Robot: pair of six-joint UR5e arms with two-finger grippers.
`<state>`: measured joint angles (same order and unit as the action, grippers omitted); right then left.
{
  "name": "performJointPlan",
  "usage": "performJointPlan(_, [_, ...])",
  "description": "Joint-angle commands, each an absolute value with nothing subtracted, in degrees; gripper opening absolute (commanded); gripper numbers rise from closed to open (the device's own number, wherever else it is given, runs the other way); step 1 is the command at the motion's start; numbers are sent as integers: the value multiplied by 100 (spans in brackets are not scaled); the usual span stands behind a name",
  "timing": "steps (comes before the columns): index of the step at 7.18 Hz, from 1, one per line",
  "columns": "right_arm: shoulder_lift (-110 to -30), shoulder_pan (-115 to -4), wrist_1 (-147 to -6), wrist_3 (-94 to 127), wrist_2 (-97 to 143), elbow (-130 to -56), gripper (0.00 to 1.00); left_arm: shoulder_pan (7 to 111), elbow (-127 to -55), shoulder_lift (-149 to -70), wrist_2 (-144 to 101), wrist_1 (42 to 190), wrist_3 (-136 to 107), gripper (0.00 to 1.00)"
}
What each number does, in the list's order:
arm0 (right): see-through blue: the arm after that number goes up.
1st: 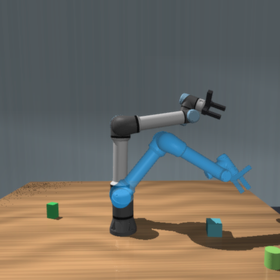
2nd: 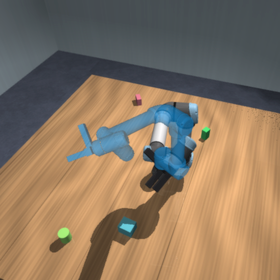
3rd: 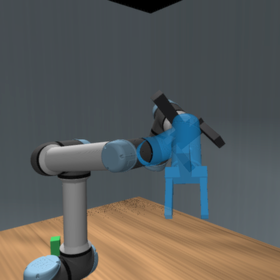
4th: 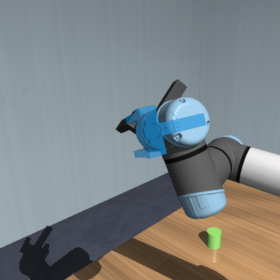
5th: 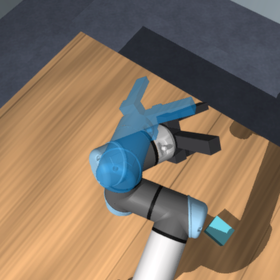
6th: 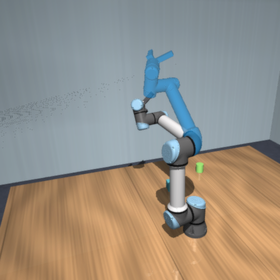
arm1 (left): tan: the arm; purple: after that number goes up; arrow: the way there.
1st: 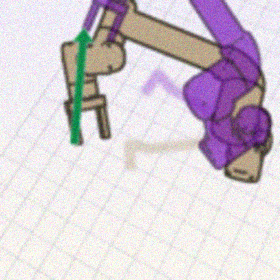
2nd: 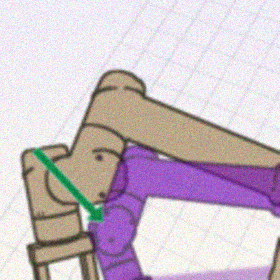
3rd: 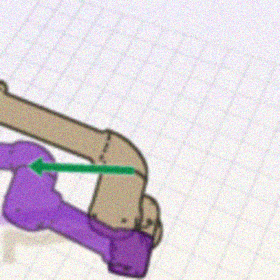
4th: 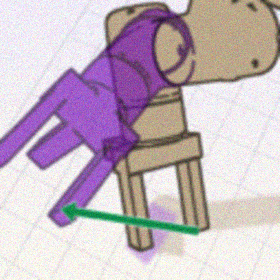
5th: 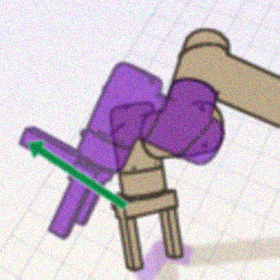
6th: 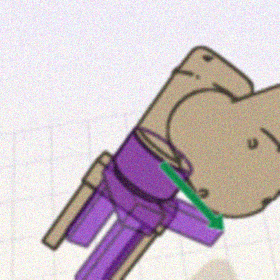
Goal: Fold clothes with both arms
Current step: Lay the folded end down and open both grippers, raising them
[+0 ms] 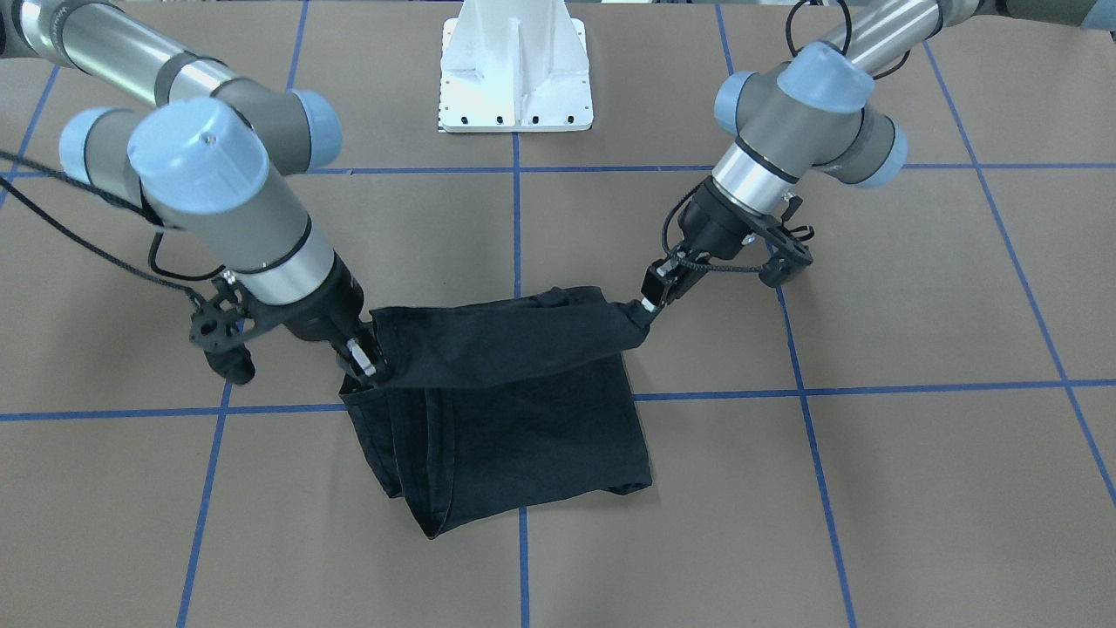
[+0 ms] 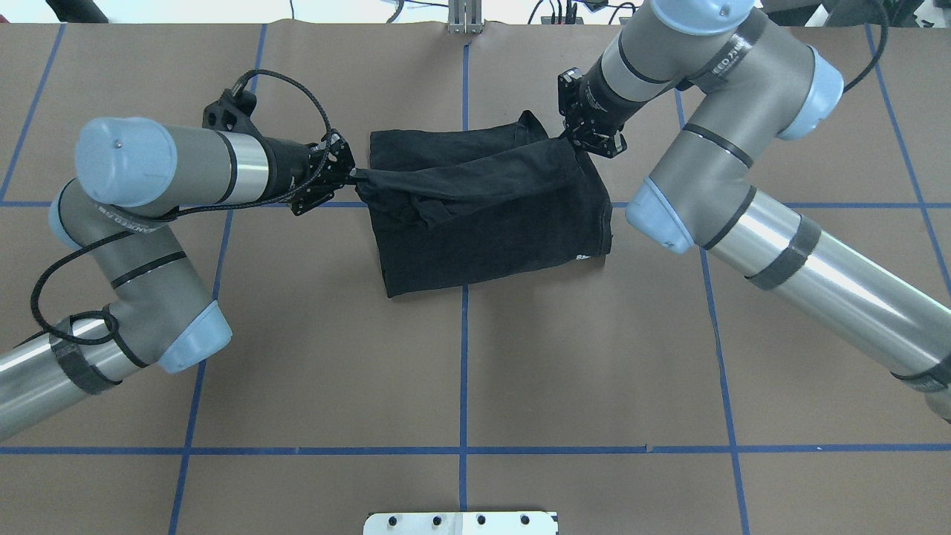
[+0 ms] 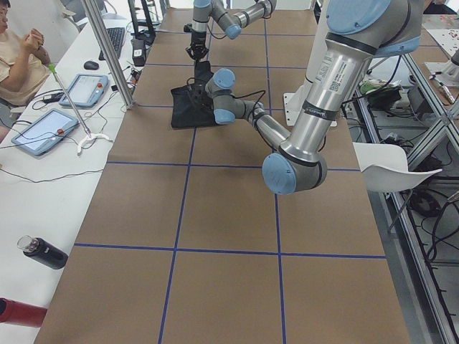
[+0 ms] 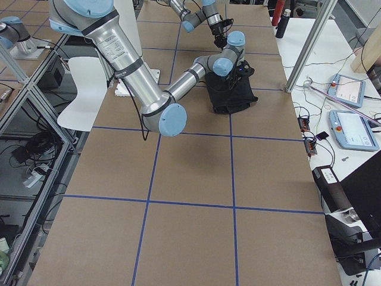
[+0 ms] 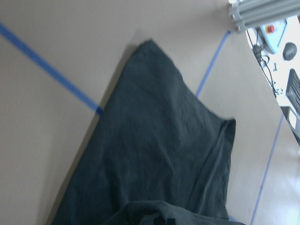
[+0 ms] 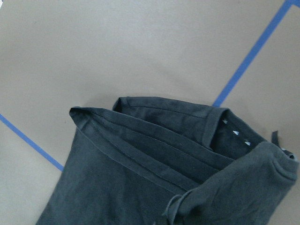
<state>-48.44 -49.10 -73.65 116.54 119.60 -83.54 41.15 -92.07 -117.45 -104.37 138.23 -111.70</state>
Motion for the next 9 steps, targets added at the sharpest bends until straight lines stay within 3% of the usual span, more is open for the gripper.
performJointPlan(1, [-4238,-4983,-6560,11532,11971,-6967,0,4349,-8397,-12014,-10433,14201,-10978,0])
performJointPlan(2, [-4115,-4983,-6026,11444,11910,-6361,0,4359,-7915,-12180,-10415,14412,-10925,0])
performJointPlan(3, [-3835,-4992,-5655,11139,11744,-5667,61,4429,-7162,-12477,-10380,14858,-10516,23])
performJointPlan(4, [-3536,-4992,-5634,10657,11507,-5216,100,4569,-6667,-12733,-10249,15071,-10312,70])
performJointPlan(5, [-3516,-5088,-5634,10461,11505,-5195,100,4736,-6453,-12857,-10065,15073,-9988,100])
performJointPlan(7, [-3726,-5282,-5625,10248,11680,-5457,100,4869,-6460,-12946,-10081,15064,-9940,100])
performJointPlan(9, [-4355,-5108,-5642,10309,11698,-6576,100,4913,-6617,-12946,-10116,15038,-9879,100])
